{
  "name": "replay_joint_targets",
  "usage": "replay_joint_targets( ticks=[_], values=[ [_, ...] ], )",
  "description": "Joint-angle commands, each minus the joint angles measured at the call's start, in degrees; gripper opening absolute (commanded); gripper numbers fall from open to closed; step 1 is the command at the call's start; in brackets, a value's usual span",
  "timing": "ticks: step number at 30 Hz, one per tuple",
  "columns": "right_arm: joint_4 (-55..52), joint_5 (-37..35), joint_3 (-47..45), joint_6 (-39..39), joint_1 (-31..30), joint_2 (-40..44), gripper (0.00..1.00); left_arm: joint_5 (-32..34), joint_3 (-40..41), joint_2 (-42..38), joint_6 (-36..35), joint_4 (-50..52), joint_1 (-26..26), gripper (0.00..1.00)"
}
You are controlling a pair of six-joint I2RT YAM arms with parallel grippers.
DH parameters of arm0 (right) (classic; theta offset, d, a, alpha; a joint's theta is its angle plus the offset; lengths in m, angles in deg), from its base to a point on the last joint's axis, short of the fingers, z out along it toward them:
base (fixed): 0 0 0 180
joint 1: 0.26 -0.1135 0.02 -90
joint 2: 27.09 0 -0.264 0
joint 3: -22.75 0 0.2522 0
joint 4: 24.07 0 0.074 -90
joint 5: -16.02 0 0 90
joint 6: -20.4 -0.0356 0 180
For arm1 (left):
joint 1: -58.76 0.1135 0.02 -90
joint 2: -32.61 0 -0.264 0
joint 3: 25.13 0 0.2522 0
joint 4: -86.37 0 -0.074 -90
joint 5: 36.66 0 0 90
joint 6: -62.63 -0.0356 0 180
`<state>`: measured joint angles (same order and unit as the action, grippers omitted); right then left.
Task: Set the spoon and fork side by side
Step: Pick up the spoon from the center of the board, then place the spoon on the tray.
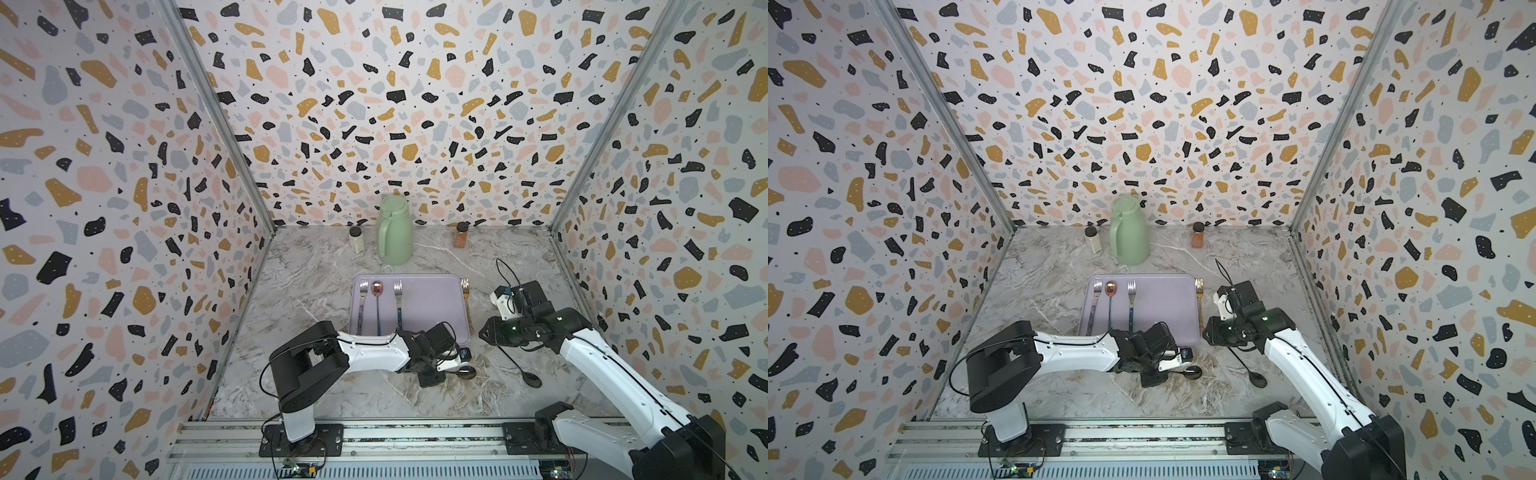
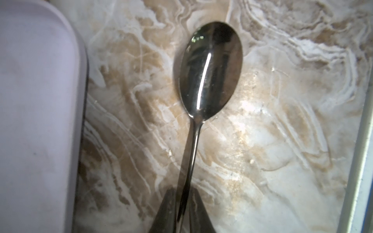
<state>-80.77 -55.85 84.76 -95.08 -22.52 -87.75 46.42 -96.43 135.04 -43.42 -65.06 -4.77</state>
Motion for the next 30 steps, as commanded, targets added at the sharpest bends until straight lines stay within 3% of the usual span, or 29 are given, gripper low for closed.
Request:
replay_joint_targets(
  ticks=[1,3,16,26,30],
  values=[
    [-1.62,-0.82,0.44,0.82,-0.15,0.55,0.35,0.19,-0.03,1.26,0.23,0.51,-1.35,0.07],
    [-1.71,-0.82,0.44,0.86,-0.15,0.55,0.35,0.56,0.57,0.54,0.7,0.22,-1.84,0.0],
    [-2.95,-1.78,1.97,0.04,-0.15,3.54,0.35,6.79,2.25,-7.99,8.04,-2.61,-3.01,0.0],
    [-4.02,-4.5,2.9,-1.5,-0.14,10.18,0.35,19.63,-1.27,-11.55,21.71,-0.27,0.55,0.0],
    [-4.08,-4.64,2.83,-1.64,-0.15,11.82,0.35,25.99,-4.38,-11.28,30.54,2.24,2.53,0.0]
  ],
)
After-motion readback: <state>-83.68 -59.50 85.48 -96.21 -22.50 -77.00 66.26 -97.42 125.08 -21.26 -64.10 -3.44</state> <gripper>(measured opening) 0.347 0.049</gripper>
